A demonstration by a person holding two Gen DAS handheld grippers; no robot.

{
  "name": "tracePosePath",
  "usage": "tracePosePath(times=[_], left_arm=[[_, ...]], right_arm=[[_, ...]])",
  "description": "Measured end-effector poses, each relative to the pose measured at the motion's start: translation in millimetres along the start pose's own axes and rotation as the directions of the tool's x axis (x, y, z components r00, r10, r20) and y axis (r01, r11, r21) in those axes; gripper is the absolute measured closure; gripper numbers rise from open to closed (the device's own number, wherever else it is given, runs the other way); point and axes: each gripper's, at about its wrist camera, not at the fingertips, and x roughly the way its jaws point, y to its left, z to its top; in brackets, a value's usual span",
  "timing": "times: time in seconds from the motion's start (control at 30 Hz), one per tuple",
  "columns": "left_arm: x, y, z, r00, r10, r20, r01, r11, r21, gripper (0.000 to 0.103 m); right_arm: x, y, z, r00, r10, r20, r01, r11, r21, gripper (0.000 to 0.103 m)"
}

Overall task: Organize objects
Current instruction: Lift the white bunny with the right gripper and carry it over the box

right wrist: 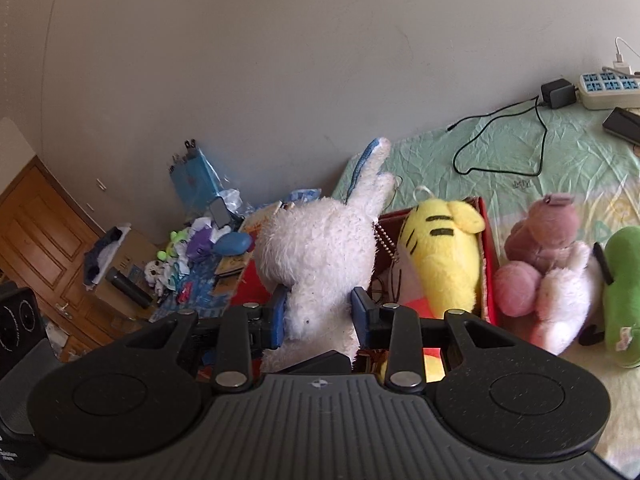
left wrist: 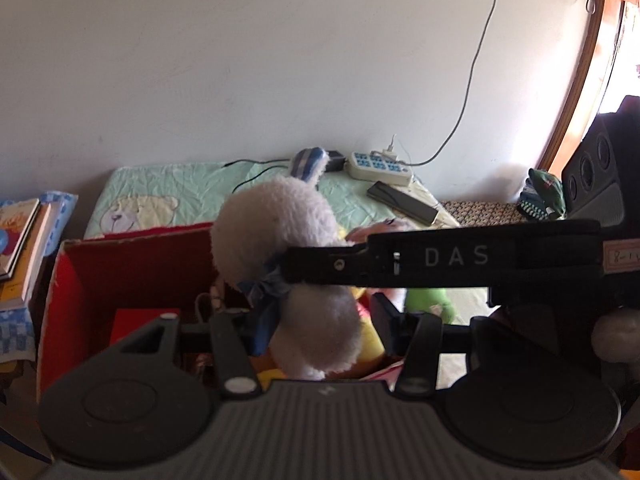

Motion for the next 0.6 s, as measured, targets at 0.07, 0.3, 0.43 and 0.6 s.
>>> tracePosePath(times=[0.07,0.3,0.43,0.6], left_arm=[[7.1,10.9,-2.0,1.0,0.004,-0.017,-0.004,1.0,0.009,0.052],[25.1,45.7,-2.1,0.998,0.014,-0.061,-0.014,1.0,0.007,0.052],[35.6,55.9,-3.2,0.996,0.023,-0.089,-0.022,1.0,0.016,0.052],[45.7,70.9,-7.7,0.993,0.028,-0.117,-0.027,1.0,0.01,0.052]], right_arm=[[12.8,1.8,-3.7,1.0,-0.025,-0.012,0.025,1.0,0.003,0.068],[49.1,6.0,-15.6,0.993,-0.109,-0.041,0.111,0.993,0.042,0.069],[65.0,7.8,-20.8,0.984,-0.171,-0.05,0.174,0.982,0.067,0.07],[77.1,8.5,-25.5,0.975,-0.217,-0.052,0.221,0.971,0.092,0.07]])
